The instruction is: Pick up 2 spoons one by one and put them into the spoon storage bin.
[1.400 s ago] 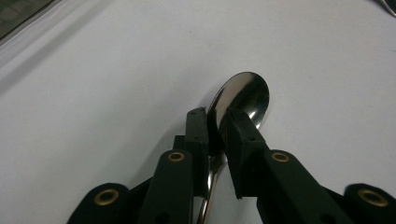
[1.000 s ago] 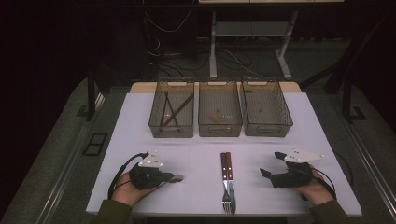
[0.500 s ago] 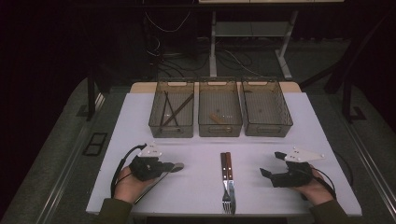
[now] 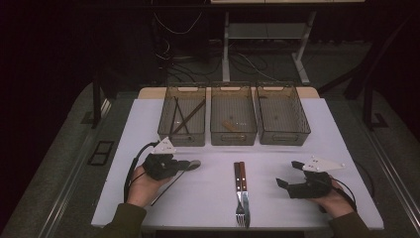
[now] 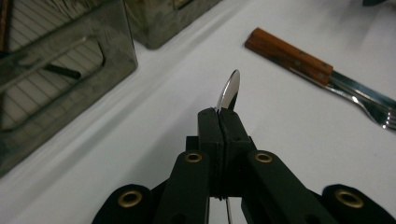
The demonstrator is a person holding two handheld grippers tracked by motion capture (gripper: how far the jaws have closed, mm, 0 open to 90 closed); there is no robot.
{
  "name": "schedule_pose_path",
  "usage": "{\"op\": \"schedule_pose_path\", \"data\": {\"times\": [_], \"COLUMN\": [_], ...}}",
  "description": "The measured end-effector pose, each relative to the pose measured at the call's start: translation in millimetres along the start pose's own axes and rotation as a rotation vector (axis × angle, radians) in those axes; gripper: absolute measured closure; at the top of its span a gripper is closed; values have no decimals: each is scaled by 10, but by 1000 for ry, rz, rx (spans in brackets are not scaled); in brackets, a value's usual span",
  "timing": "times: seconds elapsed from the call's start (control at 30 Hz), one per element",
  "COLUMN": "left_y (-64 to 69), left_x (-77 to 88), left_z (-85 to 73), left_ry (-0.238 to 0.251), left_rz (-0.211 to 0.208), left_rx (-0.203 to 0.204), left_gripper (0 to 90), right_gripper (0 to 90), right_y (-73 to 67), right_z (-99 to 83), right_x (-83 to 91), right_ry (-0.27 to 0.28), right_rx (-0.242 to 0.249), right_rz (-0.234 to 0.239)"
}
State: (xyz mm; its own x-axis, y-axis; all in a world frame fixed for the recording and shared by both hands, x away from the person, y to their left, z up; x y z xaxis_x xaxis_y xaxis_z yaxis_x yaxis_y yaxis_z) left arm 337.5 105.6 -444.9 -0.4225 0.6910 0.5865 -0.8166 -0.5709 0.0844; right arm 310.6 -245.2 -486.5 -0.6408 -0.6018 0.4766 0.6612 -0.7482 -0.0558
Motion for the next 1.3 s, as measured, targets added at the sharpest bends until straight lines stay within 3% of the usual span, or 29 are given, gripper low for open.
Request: {"op": "schedule_pose_path", "data": {"times": [0.87,1.1,1.3], "left_y": [-186,-235,-342], "left_x": [-281,-380,-549], "left_z": [741,1041,1379], "left_ry": [120,125,158], "left_rz": [-20,-17,-3], "left_rx": [22,3,8], "left_gripper": [891,891,891], "right_gripper": [136,136,136], "right_y": [-21,-18,-27], "right_z": [-22,-8,8], "right_x": [25,21,29], "right_ry": [31,36,43], "right_rx": [-25,-20,-23], "right_rz": [34,28,28]}}
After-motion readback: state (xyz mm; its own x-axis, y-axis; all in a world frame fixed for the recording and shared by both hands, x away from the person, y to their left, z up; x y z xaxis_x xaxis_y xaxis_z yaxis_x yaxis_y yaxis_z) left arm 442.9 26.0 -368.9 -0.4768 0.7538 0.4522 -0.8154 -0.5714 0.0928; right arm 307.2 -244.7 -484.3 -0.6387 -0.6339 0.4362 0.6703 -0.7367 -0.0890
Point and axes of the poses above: each handheld gripper's, and its own axes: x roughly backward along the jaws, z roughly out of its top, y roughly to its right, the point moved 8 cm from there along -x, roughly forward along the jaws, and after that the axes turned 6 degrees about y, right-handed, at the moved point
